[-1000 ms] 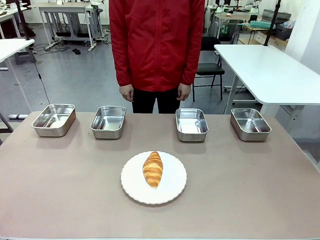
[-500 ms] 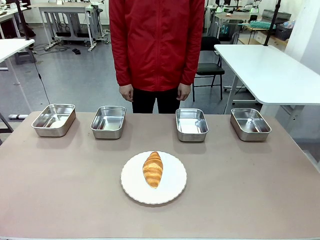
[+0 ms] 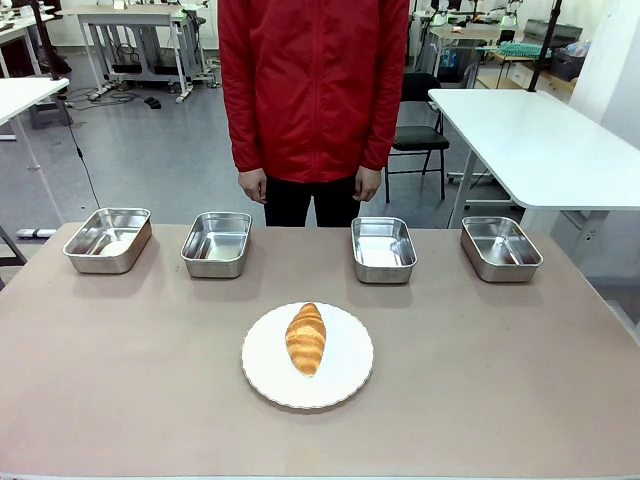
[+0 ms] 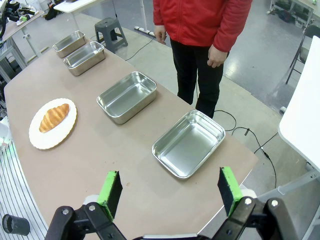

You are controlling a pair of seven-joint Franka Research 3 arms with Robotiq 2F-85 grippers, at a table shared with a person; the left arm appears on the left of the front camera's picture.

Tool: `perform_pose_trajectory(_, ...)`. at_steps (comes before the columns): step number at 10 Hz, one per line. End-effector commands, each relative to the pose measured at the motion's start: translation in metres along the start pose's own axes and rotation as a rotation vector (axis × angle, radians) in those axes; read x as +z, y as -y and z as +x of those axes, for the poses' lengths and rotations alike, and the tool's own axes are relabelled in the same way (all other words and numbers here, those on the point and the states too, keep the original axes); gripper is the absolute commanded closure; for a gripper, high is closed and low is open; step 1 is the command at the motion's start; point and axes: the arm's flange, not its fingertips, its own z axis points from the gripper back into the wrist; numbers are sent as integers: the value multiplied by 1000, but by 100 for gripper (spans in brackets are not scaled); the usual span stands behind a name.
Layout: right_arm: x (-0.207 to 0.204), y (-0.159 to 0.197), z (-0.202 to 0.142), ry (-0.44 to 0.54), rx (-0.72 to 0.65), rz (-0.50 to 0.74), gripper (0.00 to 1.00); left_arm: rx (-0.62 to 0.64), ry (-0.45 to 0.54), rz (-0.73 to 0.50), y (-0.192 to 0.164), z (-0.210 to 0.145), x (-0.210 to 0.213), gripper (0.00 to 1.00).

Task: Place the bread in the container.
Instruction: Place the Butter Roll into the Airtight Container indicated by the human.

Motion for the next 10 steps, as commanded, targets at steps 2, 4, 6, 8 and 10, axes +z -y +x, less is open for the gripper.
perform_pose_trajectory(2, 0, 0, 1, 6, 2, 3, 0, 9, 20, -5, 1, 1, 0, 0)
perform_pose_trajectory(4, 0, 0, 1, 6, 2, 3, 0, 9, 20, -5, 1, 1, 0, 0)
perform_pose_trajectory(6, 0, 0, 1, 6, 2, 3, 0, 9, 20, -5, 1, 1, 0, 0)
perform_pose_trajectory(8, 0, 0, 1, 6, 2, 3, 0, 9, 20, -5, 1, 1, 0, 0)
perform_pose_trajectory(10, 0, 0, 1, 6, 2, 3, 0, 9, 20, -5, 1, 1, 0, 0)
